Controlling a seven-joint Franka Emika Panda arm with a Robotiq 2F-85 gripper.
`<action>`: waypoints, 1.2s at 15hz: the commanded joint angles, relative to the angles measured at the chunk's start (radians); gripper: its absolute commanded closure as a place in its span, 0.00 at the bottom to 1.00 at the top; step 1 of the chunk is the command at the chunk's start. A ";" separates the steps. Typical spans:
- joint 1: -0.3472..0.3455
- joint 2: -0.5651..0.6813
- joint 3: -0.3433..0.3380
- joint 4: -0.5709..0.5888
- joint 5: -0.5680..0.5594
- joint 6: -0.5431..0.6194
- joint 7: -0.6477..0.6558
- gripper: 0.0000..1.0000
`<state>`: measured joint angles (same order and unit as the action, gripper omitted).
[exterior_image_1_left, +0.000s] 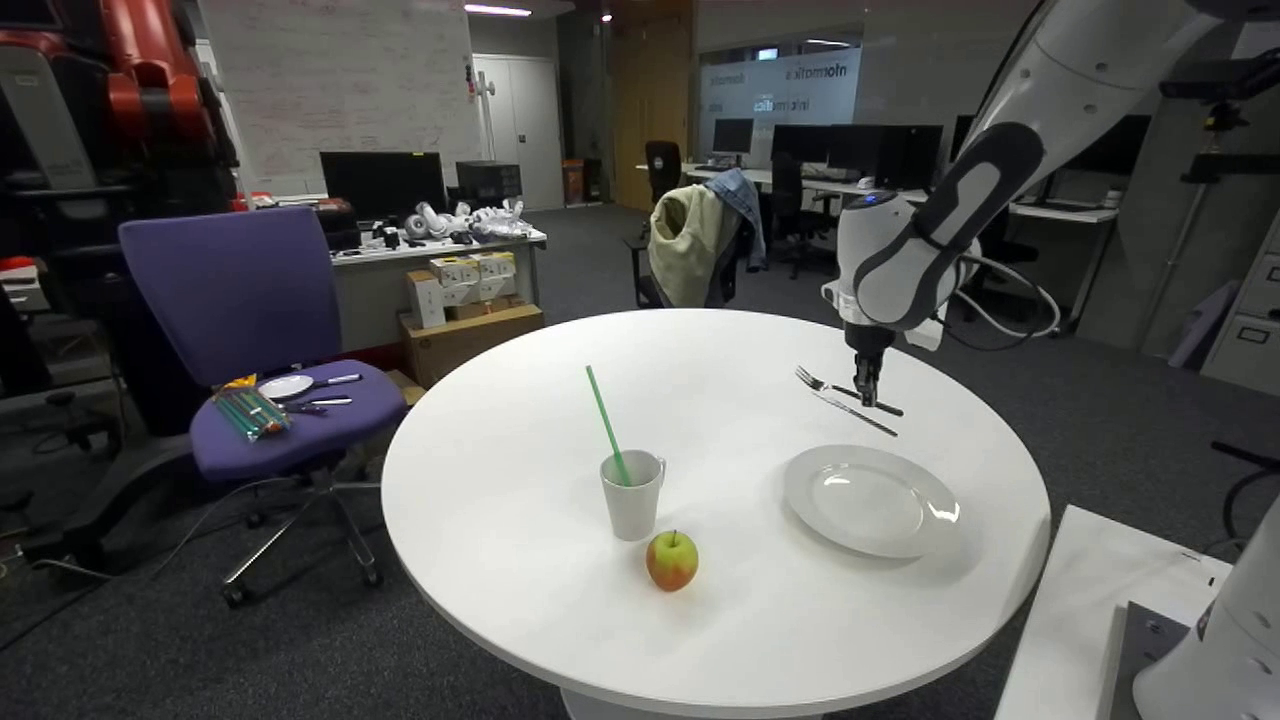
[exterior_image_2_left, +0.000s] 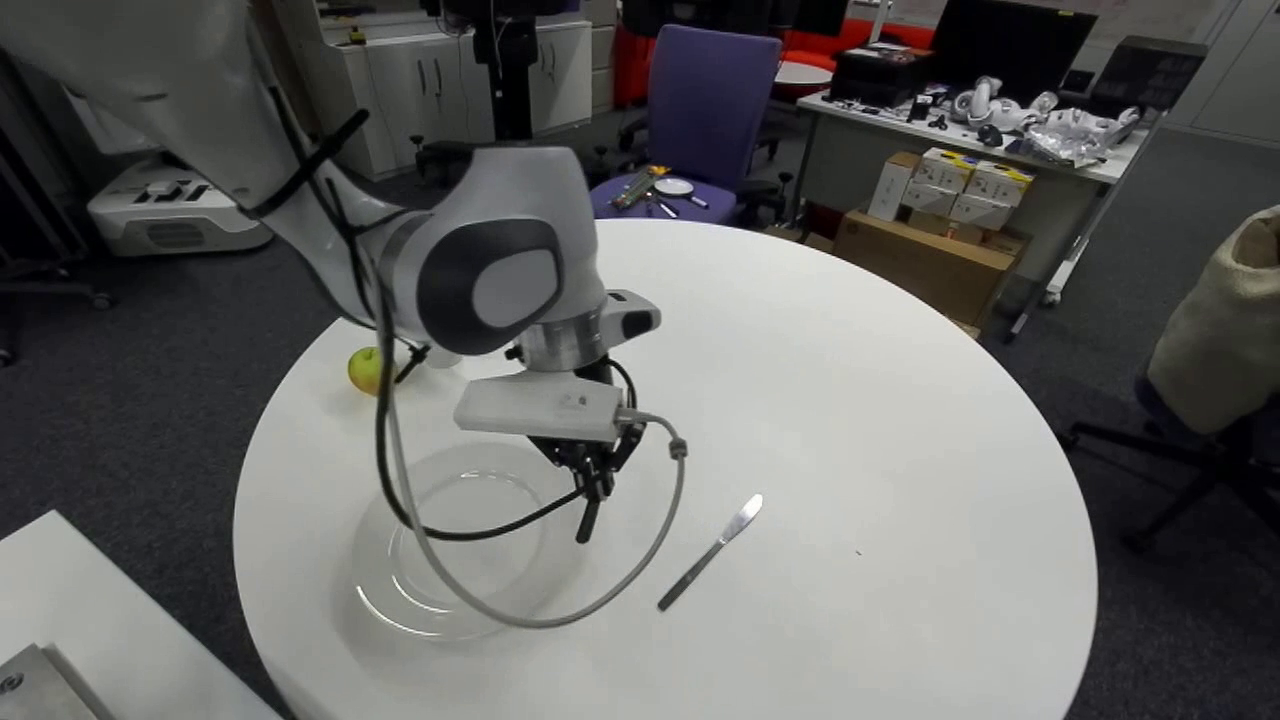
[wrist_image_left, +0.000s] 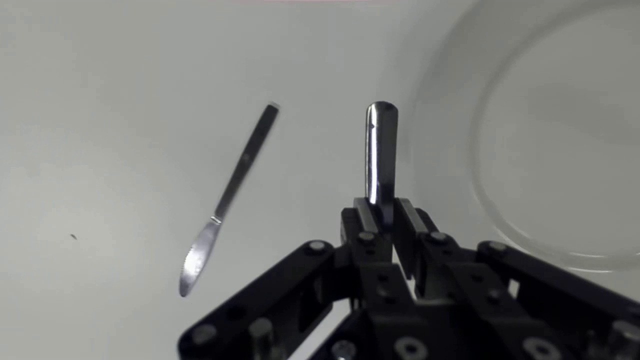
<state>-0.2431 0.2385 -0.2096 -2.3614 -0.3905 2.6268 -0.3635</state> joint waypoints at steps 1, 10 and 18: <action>0.041 -0.184 0.000 -0.252 -0.040 0.108 0.056 0.96; 0.083 -0.341 0.066 -0.441 0.319 0.078 0.069 0.96; 0.132 -0.217 0.111 -0.331 0.273 0.023 0.268 0.96</action>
<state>-0.1254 -0.0222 -0.1103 -2.7467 -0.1020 2.7016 -0.1612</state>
